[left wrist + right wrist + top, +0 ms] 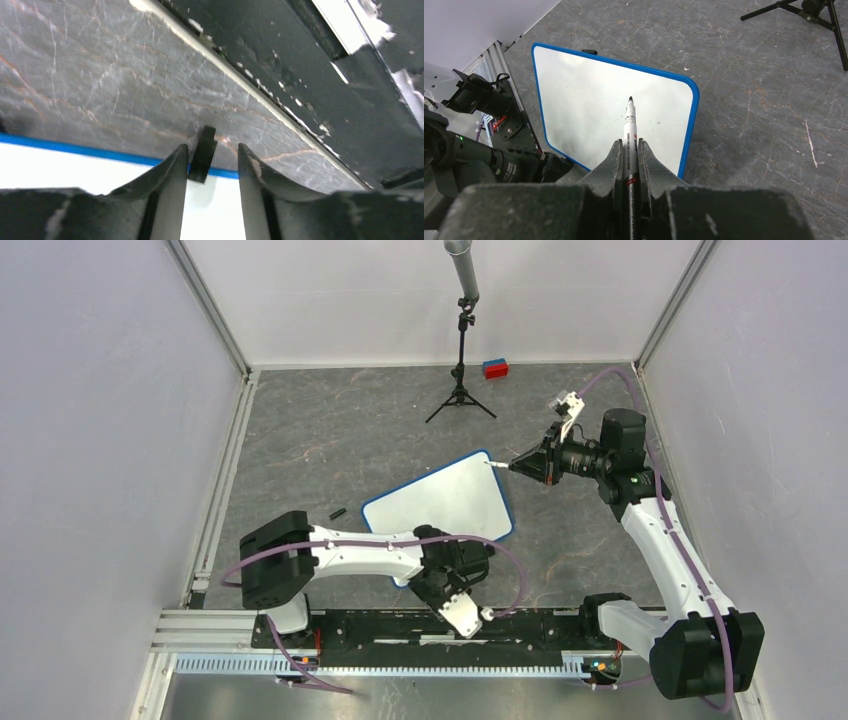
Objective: Write a sentence on the whiteboard
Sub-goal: Move the whiteboard stand to the center of the board, then adjust the whiteboard at the center of the board.
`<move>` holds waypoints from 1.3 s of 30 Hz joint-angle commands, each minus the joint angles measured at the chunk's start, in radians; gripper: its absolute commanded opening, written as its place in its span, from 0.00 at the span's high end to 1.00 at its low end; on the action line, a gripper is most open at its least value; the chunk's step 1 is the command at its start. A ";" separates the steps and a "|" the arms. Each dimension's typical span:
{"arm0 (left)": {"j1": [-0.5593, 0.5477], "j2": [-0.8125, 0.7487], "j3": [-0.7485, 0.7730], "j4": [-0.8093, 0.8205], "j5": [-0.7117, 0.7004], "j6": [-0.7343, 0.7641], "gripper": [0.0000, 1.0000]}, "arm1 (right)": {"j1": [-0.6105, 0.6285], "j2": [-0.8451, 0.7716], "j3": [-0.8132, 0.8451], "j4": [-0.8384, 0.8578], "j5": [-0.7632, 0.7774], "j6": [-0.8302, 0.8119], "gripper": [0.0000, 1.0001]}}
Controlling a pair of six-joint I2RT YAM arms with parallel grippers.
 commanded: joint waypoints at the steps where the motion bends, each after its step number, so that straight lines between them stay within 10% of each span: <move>1: 0.030 -0.084 0.115 -0.128 0.086 -0.098 0.45 | -0.004 -0.011 0.022 -0.022 -0.011 -0.045 1.00; 8: 0.143 -0.211 0.301 -0.193 0.343 -0.387 0.35 | -0.004 0.003 0.081 -0.061 -0.025 -0.092 1.00; 18: 0.912 -0.474 0.203 0.081 0.717 -0.887 0.21 | 0.112 -0.015 0.154 -0.170 0.026 -0.223 1.00; 23: 1.156 -0.415 0.182 -0.043 0.847 -0.876 0.22 | 0.314 0.005 0.180 -0.185 0.174 -0.278 1.00; 39: 1.123 -0.202 0.146 -0.097 0.949 -0.747 0.36 | 0.473 0.051 0.177 -0.154 0.249 -0.318 1.00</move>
